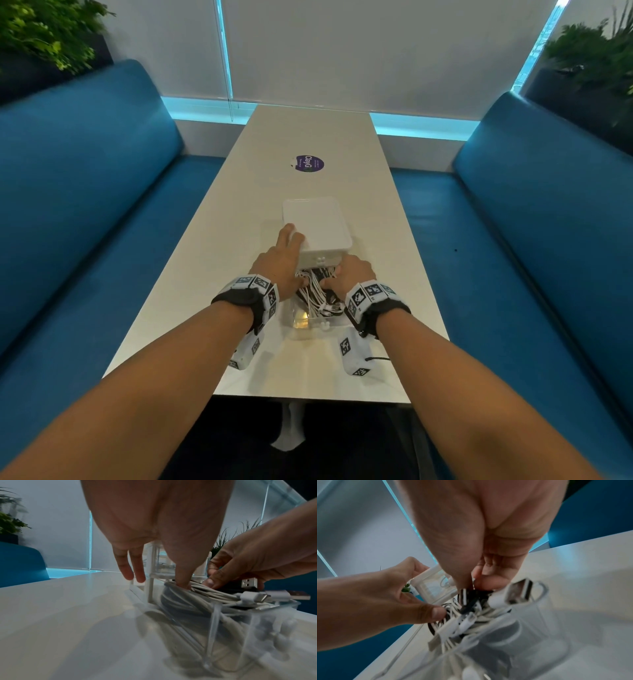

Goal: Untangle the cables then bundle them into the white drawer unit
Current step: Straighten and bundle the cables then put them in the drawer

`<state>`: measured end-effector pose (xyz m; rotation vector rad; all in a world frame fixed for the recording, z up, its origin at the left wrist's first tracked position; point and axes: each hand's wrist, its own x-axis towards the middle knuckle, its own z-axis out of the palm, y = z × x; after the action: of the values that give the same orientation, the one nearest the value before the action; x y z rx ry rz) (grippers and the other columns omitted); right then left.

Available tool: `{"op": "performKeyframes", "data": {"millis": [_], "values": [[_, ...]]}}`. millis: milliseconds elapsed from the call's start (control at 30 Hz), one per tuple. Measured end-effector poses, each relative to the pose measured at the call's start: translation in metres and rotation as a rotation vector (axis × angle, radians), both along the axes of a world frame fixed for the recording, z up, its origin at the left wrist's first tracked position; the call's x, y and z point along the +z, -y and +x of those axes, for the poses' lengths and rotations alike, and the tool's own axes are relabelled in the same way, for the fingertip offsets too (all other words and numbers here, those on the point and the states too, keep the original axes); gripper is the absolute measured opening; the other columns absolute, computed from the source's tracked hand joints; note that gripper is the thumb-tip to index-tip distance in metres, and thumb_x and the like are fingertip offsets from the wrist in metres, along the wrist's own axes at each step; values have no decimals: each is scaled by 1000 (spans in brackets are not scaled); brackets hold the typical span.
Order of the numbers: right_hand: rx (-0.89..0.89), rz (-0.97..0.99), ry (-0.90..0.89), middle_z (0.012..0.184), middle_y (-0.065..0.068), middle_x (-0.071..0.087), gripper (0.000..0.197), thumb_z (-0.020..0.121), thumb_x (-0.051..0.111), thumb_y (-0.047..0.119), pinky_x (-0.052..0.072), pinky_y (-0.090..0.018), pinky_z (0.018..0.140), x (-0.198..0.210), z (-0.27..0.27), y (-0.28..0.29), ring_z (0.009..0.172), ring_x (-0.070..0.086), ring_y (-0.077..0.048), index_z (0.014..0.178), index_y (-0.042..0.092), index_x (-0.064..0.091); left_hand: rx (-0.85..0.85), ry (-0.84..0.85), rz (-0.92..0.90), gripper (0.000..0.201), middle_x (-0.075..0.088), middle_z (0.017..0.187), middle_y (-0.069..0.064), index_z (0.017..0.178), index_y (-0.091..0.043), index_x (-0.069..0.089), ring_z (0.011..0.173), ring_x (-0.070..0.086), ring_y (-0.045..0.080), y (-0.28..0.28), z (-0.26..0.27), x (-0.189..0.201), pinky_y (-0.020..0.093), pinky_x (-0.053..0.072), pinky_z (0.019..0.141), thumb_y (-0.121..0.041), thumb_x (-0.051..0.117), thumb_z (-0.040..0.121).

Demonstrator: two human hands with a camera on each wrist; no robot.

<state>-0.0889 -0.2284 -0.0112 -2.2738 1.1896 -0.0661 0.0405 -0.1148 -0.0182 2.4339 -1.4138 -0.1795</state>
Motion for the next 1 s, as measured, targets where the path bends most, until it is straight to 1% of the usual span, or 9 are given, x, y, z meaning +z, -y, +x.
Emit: {"op": "performKeyframes", "data": {"millis": [100,267,367,433,567,667,767,867,1000], "values": [[-26,-11,-54,89,-2,62,48,72,84,46,46,-28,65,3,-2,4,77,59,-23,96,16,56,8,62,25,84,6,160,1,136,-17,28,100,60,35,6,0,3,46,52,80,-32,84,75],[-100,172,-124,72,-3,60,63,68,68,77,45,-29,60,-5,-24,10,66,59,-20,73,15,55,3,18,30,103,14,163,6,148,-14,14,102,61,37,10,1,5,45,52,85,-29,85,76],[-110,234,-121,73,-4,59,67,70,61,81,46,-30,64,-12,-24,11,67,58,-21,73,14,54,-3,-17,-30,93,23,160,3,147,-15,22,104,64,37,8,2,8,43,53,86,-24,84,78],[-83,222,-124,74,-4,60,67,71,61,80,44,-29,60,-14,-18,12,67,58,-21,74,14,56,-25,-21,-68,77,25,159,1,143,-20,31,110,63,36,6,7,9,41,51,87,-15,78,83],[-95,197,-74,83,-7,65,66,72,63,77,39,-28,55,-19,-9,15,67,58,-20,79,11,58,-50,-69,-67,73,15,166,-3,154,-25,31,145,35,25,1,14,7,43,36,112,-3,63,92],[-131,133,-30,91,-8,62,69,72,63,77,45,-31,65,-22,-3,13,76,60,-28,92,11,59,-69,-90,-76,72,13,166,-5,155,-26,31,149,25,20,-2,17,4,42,30,117,-1,59,94],[-30,126,-88,88,-8,63,72,76,55,80,50,-32,69,-16,-5,18,77,62,-27,93,10,60,-67,-76,-60,71,15,166,-3,154,-25,32,147,31,25,-1,18,6,42,32,115,-4,62,93],[36,337,-85,94,-10,70,77,75,56,81,57,-33,71,-10,-12,31,80,70,-25,101,9,65,-59,-68,-58,71,16,165,-3,154,-26,32,143,37,27,1,19,6,41,35,112,-7,64,93],[51,625,28,110,-20,67,55,77,80,46,60,-38,86,-7,-28,41,89,74,-23,108,3,67,-60,-72,-80,71,17,164,-4,153,-27,33,144,36,25,1,20,2,39,35,111,-8,64,93]]}}
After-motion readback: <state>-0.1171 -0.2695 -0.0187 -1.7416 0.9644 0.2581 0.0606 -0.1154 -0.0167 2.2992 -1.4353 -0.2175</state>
